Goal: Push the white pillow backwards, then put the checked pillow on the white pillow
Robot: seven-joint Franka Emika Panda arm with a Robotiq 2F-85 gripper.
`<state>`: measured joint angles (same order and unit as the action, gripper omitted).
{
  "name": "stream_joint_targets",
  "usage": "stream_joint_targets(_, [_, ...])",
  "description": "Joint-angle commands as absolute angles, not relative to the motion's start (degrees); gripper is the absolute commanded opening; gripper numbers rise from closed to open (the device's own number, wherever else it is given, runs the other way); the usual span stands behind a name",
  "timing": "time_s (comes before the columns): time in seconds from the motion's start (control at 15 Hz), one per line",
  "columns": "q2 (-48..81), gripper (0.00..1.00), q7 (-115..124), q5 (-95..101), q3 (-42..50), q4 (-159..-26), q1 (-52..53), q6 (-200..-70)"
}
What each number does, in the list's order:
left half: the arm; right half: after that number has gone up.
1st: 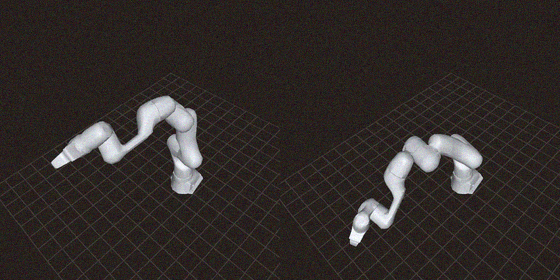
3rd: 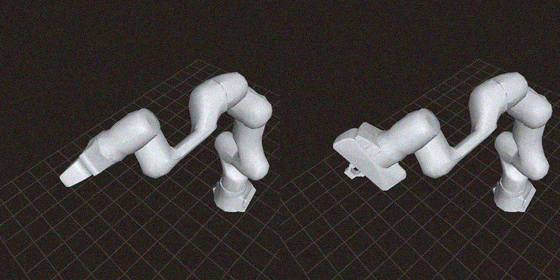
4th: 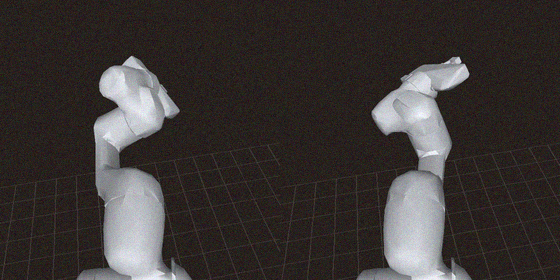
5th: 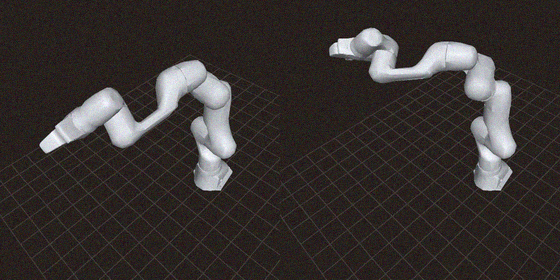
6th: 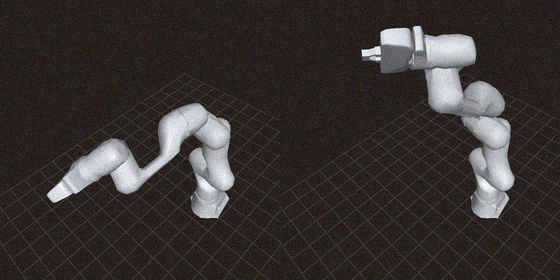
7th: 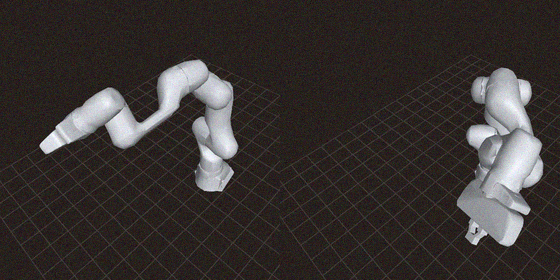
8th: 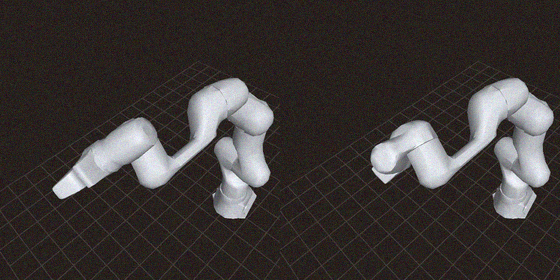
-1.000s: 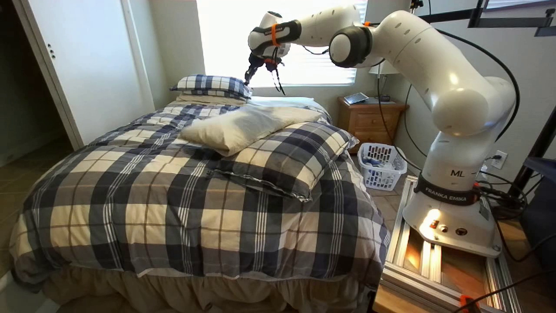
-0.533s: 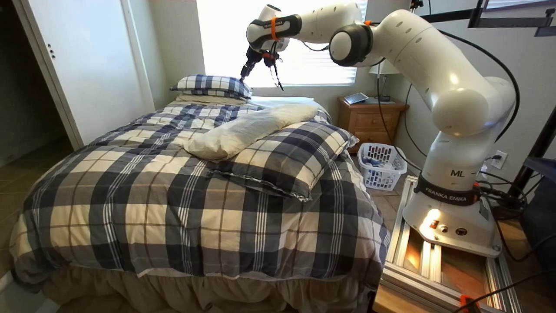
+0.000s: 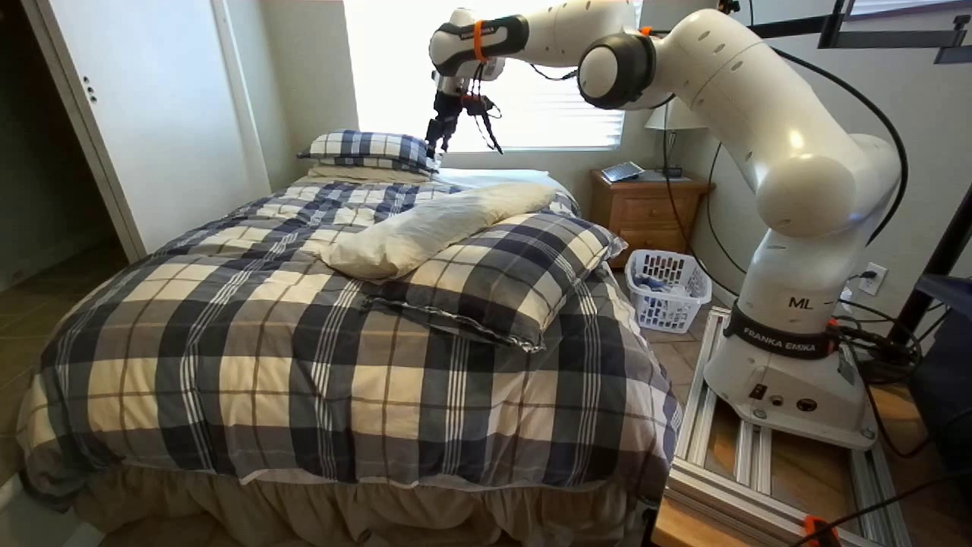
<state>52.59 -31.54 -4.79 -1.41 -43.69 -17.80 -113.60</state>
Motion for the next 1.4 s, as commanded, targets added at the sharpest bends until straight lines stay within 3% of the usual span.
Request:
stream_joint_targets(0.0, [50.77,1.0,-23.72,-3.44,0.99,-48.25,-15.31,-113.38])
stream_joint_targets(0.67, [52.68,1.0,-22.67,-4.67,0.67,-47.62,-14.69,-114.14])
stream_joint_targets(1.07, [45.11,1.0,-17.5,-5.77,-1.84,-62.77,-9.57,-115.78])
stream_joint_targets(1.33, [39.97,1.0,-6.02,-1.93,1.52,-72.31,-4.5,-118.6])
